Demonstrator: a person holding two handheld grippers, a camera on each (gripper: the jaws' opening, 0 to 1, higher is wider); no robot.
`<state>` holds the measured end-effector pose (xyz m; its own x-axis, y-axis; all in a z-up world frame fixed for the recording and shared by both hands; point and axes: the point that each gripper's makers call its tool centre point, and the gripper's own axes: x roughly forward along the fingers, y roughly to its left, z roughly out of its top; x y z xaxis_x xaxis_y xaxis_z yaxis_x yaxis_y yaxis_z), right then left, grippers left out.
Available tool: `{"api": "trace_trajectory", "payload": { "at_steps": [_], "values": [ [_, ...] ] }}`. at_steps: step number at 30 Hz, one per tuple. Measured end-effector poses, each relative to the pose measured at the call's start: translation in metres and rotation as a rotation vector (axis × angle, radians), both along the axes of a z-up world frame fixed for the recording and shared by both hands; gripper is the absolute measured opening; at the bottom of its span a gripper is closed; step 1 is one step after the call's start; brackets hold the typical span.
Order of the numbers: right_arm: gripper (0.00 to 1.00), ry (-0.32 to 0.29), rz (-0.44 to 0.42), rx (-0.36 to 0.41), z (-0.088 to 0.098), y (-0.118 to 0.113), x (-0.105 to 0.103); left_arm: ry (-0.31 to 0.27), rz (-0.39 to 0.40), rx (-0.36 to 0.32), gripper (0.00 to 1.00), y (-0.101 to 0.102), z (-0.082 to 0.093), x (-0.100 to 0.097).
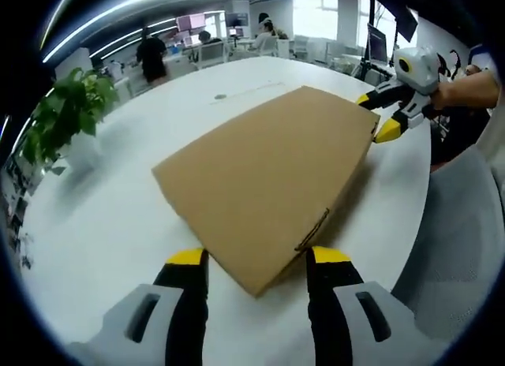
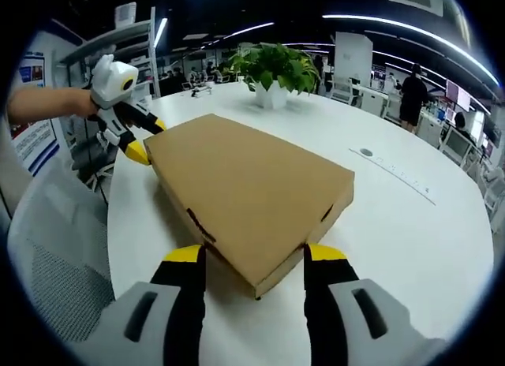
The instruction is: Operate the shoe box by opening the lid, removing the specified soft item, and placing it in the target area until the item is outside and the box remains undamaged.
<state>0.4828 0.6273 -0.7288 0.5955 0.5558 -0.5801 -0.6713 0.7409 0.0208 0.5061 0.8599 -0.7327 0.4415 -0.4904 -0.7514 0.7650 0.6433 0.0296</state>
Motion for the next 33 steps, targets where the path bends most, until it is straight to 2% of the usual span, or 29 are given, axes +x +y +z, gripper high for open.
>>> {"api": "trace_trajectory", "payload": {
  "at_steps": [7, 16, 33],
  "values": [
    [0.45, -0.009, -0.032, 0.01, 0.001, 0.009, -0.017, 0.002, -0.039, 0.0, 0.49, 0.009, 0.0, -0.007],
    [0.45, -0.016, -0.077, 0.014, 0.0, 0.017, -0.028, 0.005, -0.061, -0.003, 0.48, 0.015, 0.0, -0.01],
    [0.43, -0.015, -0.044, 0.014, 0.0, 0.042, -0.028, 0.001, -0.012, -0.029, 0.46, 0.043, 0.0, -0.012]
  ]
}}
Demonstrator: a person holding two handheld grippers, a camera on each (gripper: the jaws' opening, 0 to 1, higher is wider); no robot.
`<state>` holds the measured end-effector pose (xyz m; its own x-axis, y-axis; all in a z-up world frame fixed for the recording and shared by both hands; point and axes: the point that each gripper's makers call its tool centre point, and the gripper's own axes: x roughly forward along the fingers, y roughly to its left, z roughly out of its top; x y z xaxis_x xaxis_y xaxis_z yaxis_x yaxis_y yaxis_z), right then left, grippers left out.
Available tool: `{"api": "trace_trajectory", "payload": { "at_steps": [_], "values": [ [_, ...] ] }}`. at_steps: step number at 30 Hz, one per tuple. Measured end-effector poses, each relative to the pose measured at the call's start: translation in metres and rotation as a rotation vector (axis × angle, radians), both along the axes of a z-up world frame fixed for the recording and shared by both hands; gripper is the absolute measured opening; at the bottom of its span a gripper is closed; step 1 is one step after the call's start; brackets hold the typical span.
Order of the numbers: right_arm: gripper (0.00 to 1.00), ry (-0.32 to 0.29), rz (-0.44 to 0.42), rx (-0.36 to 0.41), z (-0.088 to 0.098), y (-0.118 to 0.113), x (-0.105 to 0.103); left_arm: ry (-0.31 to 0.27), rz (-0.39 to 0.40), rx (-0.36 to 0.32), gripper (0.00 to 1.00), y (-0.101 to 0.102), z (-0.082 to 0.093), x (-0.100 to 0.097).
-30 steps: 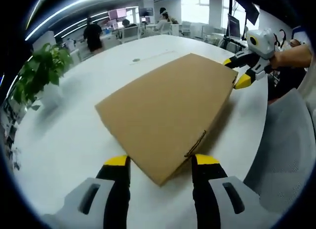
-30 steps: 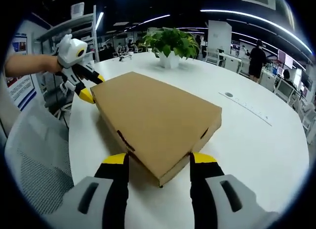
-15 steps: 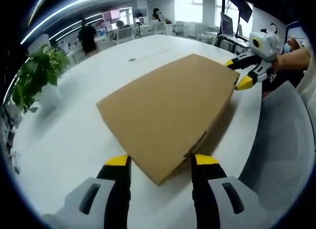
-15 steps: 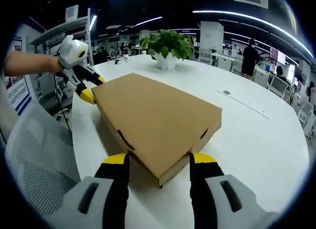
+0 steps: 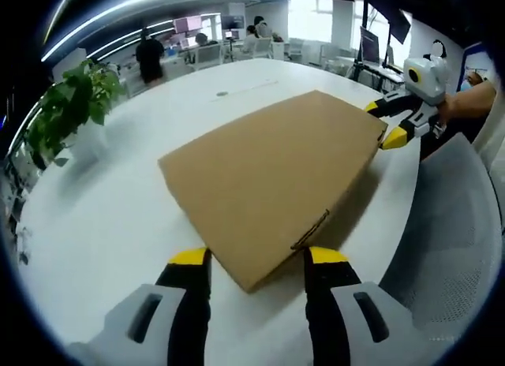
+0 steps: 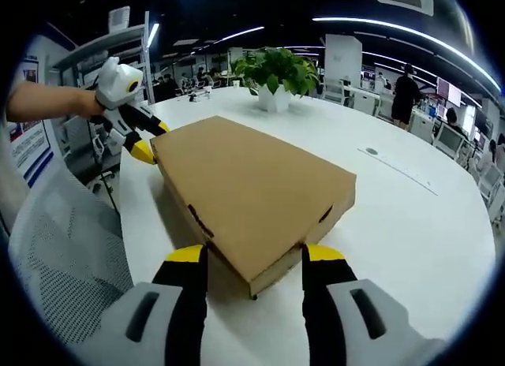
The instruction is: Operate the shoe box by opening the lid, removing the specified soft item, and placing it in the target area until the item is outside and the box remains undamaged.
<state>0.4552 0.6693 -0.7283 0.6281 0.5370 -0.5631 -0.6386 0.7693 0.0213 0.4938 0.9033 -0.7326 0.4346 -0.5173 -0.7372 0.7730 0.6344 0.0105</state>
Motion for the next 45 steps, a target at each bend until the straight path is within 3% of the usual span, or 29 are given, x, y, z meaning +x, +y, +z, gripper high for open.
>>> {"api": "trace_trajectory", "payload": {
  "at_steps": [14, 30, 45],
  "values": [
    [0.43, -0.006, 0.018, 0.009, 0.0, 0.016, 0.004, 0.013, 0.008, 0.022, 0.47, 0.017, -0.001, 0.006],
    [0.43, -0.001, 0.018, 0.006, 0.001, 0.017, 0.005, 0.016, 0.011, 0.026, 0.47, 0.018, 0.0, 0.006],
    [0.44, -0.023, 0.017, 0.016, 0.018, 0.017, 0.002, 0.008, 0.021, -0.008, 0.49, 0.017, 0.018, 0.003]
  ]
}}
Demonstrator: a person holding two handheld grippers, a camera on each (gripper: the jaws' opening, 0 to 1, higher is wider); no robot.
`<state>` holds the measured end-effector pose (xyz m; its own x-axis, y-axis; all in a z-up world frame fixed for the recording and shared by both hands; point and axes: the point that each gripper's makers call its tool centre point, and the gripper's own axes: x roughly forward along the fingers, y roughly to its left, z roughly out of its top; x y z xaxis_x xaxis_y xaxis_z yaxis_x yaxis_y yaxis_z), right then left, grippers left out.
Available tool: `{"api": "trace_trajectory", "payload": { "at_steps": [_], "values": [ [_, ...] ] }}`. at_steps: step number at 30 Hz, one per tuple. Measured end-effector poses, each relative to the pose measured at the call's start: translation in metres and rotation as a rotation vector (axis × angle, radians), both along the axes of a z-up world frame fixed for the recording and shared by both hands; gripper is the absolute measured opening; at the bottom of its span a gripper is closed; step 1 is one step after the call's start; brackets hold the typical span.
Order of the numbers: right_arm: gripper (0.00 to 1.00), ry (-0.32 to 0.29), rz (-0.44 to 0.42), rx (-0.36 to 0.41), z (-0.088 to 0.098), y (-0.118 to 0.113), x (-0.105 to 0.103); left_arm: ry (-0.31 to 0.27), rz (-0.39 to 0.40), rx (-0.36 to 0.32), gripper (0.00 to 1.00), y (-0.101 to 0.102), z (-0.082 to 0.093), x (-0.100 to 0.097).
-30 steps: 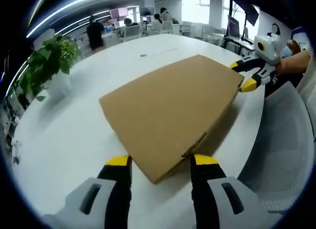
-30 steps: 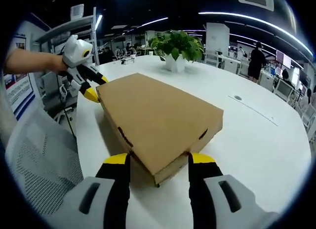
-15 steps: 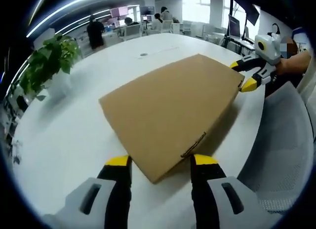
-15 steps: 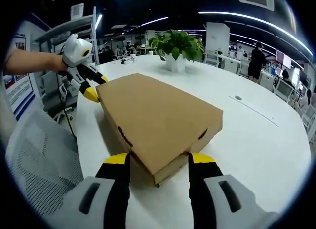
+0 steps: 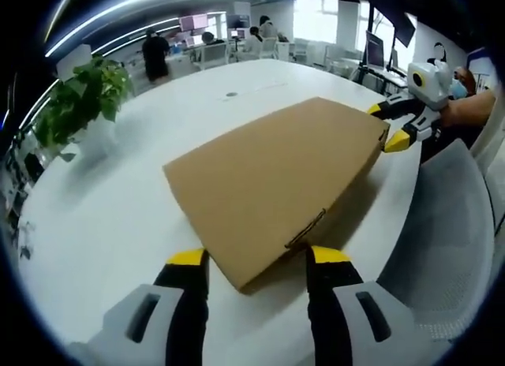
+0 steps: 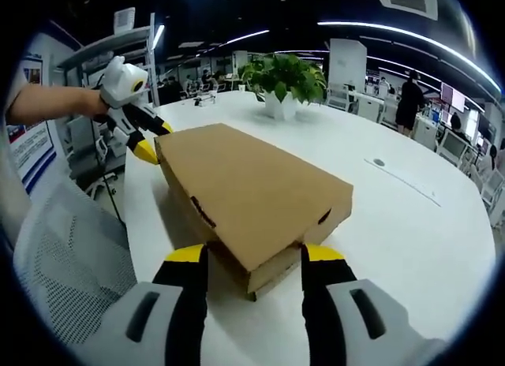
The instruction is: Operate the shoe box by opening the lid, removing the specified soft item, and placing it in the target area until the item is outside and the box remains undamaged.
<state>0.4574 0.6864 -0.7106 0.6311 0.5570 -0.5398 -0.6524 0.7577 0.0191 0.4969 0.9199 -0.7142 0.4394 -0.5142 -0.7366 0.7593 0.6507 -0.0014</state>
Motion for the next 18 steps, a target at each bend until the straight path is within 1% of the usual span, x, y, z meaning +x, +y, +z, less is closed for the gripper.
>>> {"api": "trace_trajectory", "payload": {
  "at_steps": [11, 18],
  "values": [
    [0.45, -0.03, 0.015, 0.007, 0.016, 0.0, 0.0, -0.009, -0.003, -0.012, 0.52, -0.003, 0.016, -0.001],
    [0.46, -0.044, 0.027, 0.005, 0.025, 0.0, 0.001, -0.013, -0.001, -0.027, 0.52, -0.007, 0.032, -0.002]
  ]
}}
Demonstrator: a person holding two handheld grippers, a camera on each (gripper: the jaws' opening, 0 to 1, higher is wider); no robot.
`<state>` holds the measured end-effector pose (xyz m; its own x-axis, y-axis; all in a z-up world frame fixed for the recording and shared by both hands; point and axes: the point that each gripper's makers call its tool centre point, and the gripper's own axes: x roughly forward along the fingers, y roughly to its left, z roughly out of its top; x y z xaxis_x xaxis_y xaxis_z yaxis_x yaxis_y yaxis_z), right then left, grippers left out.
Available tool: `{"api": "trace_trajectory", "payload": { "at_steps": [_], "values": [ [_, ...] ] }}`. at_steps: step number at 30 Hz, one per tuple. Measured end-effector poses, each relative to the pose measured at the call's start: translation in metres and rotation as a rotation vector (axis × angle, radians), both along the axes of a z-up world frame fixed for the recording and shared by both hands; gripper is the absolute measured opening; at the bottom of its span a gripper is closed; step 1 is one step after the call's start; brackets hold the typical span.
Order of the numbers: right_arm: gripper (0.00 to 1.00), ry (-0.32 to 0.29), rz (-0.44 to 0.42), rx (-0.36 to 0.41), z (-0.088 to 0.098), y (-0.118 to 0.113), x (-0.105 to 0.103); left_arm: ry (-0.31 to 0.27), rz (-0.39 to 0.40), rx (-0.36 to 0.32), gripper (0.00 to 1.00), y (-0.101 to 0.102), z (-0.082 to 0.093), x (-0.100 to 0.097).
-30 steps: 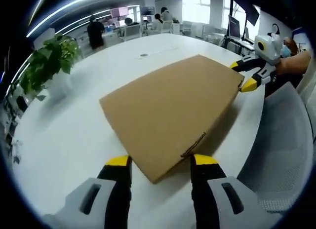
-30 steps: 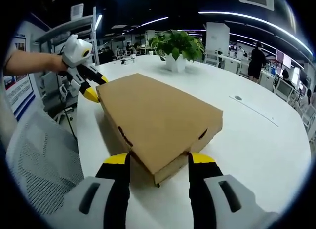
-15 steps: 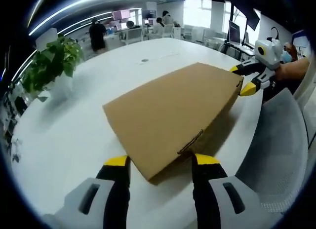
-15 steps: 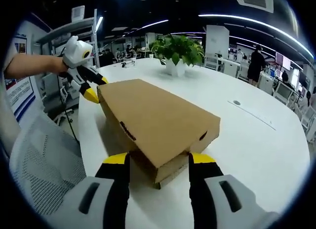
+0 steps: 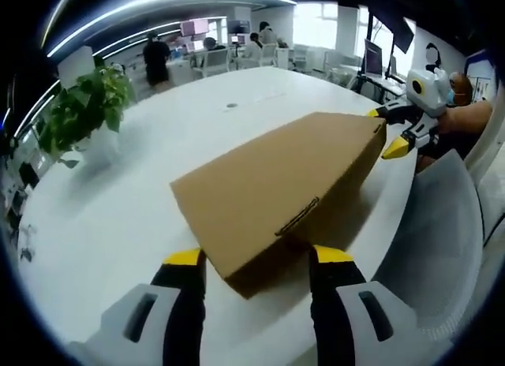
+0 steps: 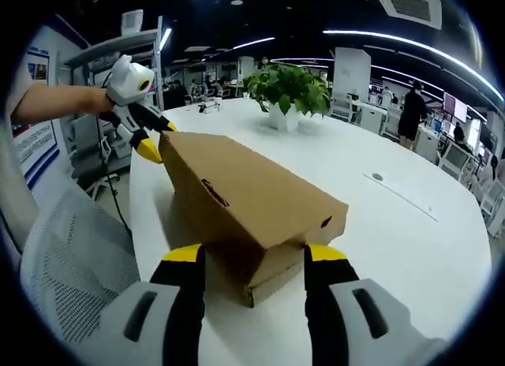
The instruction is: Operate the shoe box by opening the lid, removing the specified soft item, and placing it in the target area until the item is outside and the box remains undamaged.
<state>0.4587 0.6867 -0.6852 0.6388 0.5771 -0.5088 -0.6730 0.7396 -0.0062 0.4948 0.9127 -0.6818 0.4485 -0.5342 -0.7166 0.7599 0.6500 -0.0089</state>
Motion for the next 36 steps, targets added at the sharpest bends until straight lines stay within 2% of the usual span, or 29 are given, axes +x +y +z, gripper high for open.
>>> {"api": "trace_trajectory", "payload": {
  "at_steps": [11, 18, 26, 31, 36],
  "values": [
    [0.47, -0.027, -0.01, 0.023, 0.015, 0.0, 0.005, -0.032, -0.002, -0.008, 0.53, -0.004, 0.015, 0.002],
    [0.46, -0.057, -0.017, 0.027, 0.029, -0.002, 0.012, -0.082, 0.025, -0.045, 0.51, -0.004, 0.033, 0.013],
    [0.45, -0.08, -0.028, 0.025, 0.038, -0.004, 0.019, -0.114, 0.035, -0.051, 0.5, -0.005, 0.042, 0.022],
    [0.43, -0.093, -0.039, 0.031, 0.045, -0.006, 0.025, -0.164, 0.065, -0.028, 0.4, -0.001, 0.048, 0.036],
    [0.41, -0.104, -0.052, 0.038, 0.049, -0.008, 0.03, -0.188, 0.086, -0.024, 0.35, 0.001, 0.053, 0.043]
  ]
}}
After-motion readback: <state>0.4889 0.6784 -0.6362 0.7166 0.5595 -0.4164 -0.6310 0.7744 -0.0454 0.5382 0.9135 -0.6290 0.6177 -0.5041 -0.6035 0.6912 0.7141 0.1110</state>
